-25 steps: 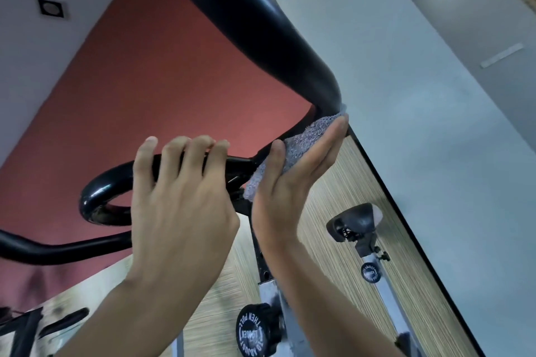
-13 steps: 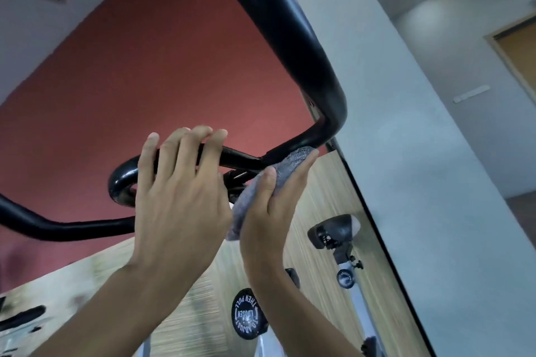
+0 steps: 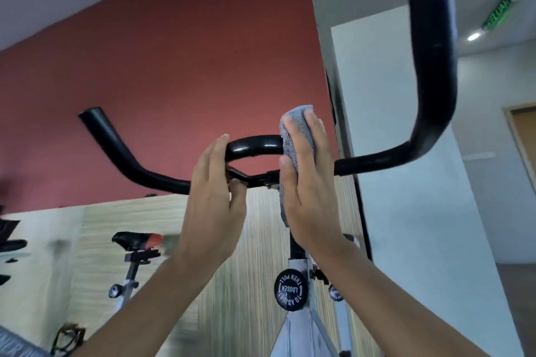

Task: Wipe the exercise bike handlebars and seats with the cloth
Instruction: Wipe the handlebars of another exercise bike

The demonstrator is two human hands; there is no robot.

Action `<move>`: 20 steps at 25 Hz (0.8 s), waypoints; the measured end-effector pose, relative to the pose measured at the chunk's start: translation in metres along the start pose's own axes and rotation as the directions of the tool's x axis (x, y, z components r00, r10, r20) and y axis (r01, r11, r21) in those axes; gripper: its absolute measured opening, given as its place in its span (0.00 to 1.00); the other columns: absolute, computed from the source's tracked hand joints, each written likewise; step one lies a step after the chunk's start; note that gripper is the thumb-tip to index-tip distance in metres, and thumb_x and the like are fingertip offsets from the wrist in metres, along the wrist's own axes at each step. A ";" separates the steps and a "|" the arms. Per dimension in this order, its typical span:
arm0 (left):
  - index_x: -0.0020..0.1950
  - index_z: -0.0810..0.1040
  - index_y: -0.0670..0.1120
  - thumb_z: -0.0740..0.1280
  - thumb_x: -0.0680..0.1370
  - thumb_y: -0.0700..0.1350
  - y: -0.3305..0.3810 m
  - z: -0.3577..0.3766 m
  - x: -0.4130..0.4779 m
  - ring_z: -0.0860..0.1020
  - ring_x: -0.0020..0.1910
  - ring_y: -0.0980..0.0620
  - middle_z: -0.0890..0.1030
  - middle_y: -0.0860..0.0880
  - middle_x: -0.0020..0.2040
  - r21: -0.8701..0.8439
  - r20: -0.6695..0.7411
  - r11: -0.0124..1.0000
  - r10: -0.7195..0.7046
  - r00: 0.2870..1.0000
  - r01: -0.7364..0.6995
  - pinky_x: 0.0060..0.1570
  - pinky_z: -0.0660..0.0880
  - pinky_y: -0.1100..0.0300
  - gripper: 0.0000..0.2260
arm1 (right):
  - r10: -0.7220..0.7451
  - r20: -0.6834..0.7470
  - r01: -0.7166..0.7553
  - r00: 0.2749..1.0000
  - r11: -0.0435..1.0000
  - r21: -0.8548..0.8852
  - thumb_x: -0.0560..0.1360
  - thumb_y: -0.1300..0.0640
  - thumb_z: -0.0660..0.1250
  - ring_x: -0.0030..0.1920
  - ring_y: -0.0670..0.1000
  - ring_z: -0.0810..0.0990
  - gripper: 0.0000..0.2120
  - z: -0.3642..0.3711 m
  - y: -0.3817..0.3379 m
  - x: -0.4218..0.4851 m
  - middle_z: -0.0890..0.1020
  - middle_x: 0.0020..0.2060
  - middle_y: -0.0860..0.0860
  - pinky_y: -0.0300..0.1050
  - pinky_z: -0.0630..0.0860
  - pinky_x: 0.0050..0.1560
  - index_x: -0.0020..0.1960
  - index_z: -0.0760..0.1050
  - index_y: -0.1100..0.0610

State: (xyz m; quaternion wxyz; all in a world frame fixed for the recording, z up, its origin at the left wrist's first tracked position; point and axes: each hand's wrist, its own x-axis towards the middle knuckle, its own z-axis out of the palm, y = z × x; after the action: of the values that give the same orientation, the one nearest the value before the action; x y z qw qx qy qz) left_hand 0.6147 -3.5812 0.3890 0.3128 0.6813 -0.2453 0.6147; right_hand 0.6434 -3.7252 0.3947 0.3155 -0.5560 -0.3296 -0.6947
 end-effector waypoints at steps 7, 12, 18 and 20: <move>0.79 0.61 0.47 0.60 0.78 0.30 -0.016 0.007 -0.001 0.60 0.77 0.56 0.65 0.52 0.77 -0.156 -0.037 0.987 0.038 0.999 -0.044 0.76 0.58 0.59 0.31 | -0.333 0.102 0.336 0.938 0.792 -0.509 0.85 0.57 0.60 0.77 0.55 0.64 0.19 0.013 -0.003 0.010 0.69 0.75 0.53 0.62 0.59 0.77 0.75 0.68 0.50; 0.74 0.70 0.48 0.55 0.78 0.39 -0.015 0.005 0.006 0.68 0.70 0.55 0.73 0.54 0.69 -0.260 -0.123 0.964 0.026 0.992 -0.057 0.70 0.64 0.61 0.24 | -0.232 0.093 0.249 0.968 0.859 -0.448 0.85 0.57 0.57 0.76 0.55 0.66 0.18 0.013 -0.024 0.011 0.71 0.73 0.54 0.61 0.60 0.76 0.73 0.72 0.52; 0.64 0.76 0.45 0.54 0.83 0.43 -0.024 0.006 0.019 0.75 0.59 0.50 0.79 0.53 0.57 -0.426 -0.160 0.903 -0.013 0.987 -0.057 0.58 0.72 0.54 0.15 | -0.007 0.193 0.072 0.981 0.941 -0.331 0.85 0.59 0.57 0.72 0.54 0.69 0.17 0.001 -0.048 0.019 0.72 0.70 0.53 0.61 0.67 0.71 0.71 0.74 0.54; 0.64 0.77 0.45 0.54 0.83 0.44 -0.020 -0.003 0.028 0.76 0.59 0.49 0.79 0.52 0.58 -0.443 -0.084 0.896 -0.057 0.995 0.014 0.58 0.72 0.54 0.15 | 0.148 0.247 -0.070 0.958 0.952 -0.299 0.85 0.58 0.56 0.72 0.52 0.69 0.17 -0.008 -0.062 0.027 0.72 0.71 0.53 0.56 0.68 0.71 0.71 0.74 0.55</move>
State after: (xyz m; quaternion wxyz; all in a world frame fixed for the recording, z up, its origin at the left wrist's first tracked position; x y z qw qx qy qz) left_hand 0.6307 -3.5643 0.4141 0.4816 0.5669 -0.3508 0.5689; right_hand 0.5840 -3.6969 0.4133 0.2223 -0.7017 -0.2335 -0.6354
